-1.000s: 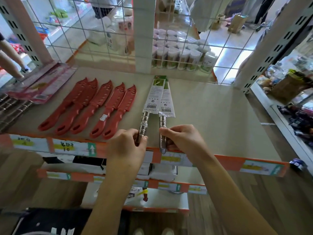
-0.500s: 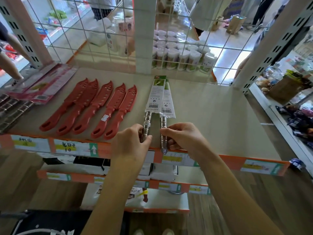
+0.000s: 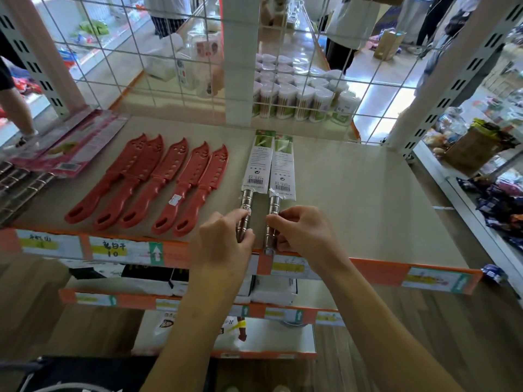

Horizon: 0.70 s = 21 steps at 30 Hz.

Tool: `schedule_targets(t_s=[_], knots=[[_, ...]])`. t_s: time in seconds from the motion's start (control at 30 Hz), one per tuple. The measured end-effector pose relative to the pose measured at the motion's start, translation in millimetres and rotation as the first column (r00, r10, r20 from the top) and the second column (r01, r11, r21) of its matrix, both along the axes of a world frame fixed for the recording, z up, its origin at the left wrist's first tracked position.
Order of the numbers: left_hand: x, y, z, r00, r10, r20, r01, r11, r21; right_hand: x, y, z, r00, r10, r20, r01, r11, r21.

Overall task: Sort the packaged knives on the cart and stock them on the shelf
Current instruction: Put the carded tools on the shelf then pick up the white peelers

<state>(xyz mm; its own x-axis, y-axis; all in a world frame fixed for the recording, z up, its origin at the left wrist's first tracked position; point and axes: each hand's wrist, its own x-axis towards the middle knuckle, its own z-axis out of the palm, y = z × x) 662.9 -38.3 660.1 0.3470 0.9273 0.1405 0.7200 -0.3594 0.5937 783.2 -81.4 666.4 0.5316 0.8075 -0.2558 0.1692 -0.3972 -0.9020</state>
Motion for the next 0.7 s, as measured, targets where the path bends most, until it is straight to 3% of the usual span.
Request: schedule_targets(t_s=[0.2, 0.7], knots=[[0.4, 4.8, -1.9, 1.000, -0.020, 0.013, 0.020, 1.000, 0.003, 1.3, 5.1, -5.4, 1.000, -0.019, 0.005, 0.019, 1.000, 0.003], [-2.8, 7.5, -0.6, 0.998, -0.051, 0.034, 0.052, 0.999, -0.017, 4.8, 9.4, -2.2, 0.978, 0.017, 0.207, -0.001, 0.997, -0.077]])
